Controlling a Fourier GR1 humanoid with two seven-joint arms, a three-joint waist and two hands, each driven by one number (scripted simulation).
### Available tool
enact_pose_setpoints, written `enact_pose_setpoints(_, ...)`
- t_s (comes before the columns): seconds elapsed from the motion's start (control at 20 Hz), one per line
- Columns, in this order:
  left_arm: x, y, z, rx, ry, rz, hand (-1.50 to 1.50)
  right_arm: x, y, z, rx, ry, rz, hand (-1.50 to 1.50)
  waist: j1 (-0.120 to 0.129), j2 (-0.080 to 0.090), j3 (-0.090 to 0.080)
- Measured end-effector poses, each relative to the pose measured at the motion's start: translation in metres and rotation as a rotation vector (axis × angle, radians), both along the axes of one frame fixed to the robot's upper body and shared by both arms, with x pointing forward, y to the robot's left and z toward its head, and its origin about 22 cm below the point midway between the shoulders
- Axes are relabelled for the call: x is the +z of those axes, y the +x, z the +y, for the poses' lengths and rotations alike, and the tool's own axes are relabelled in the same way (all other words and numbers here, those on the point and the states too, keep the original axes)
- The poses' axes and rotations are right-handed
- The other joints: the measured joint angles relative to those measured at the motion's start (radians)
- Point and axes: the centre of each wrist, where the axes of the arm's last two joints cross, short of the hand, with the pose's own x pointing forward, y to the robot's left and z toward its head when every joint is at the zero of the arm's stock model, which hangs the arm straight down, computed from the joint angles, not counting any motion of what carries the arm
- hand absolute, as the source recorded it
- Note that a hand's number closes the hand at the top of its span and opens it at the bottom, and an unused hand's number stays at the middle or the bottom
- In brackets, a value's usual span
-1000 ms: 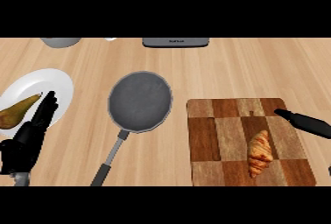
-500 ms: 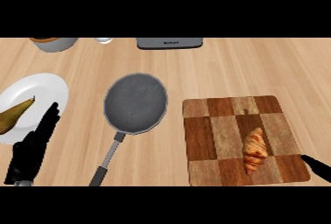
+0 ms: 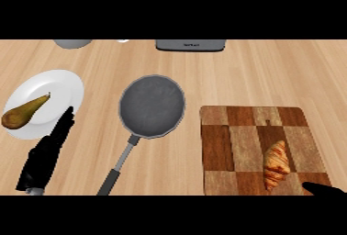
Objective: Pick the croissant from the cutting board and place it in the pan
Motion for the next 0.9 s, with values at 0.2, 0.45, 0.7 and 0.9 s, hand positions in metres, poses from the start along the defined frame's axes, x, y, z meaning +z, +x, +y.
enact_pose_setpoints(0.2, -0.003, -0.001, -0.008, -0.010, 0.002, 0.004, 0.00, 0.033, 0.023, 0.031, 0.044, 0.025, 0.100, -1.50, 0.017, -0.002, 0.003)
enact_pose_setpoints(0.45, 0.001, 0.001, -0.013, -0.023, 0.000, 0.003, 0.00, 0.059, 0.052, 0.057, 0.077, 0.040, 0.158, -1.50, 0.027, -0.002, 0.007)
enact_pose_setpoints(0.7, 0.001, 0.006, -0.015, -0.022, 0.002, 0.005, 0.00, 0.062, 0.077, 0.075, 0.104, 0.088, 0.218, -1.50, 0.025, -0.001, 0.008)
enact_pose_setpoints(0.9, 0.000, 0.004, -0.014, -0.025, 0.000, 0.009, 0.00, 0.053, 0.092, 0.080, 0.110, 0.113, 0.304, -1.50, 0.026, -0.002, 0.008)
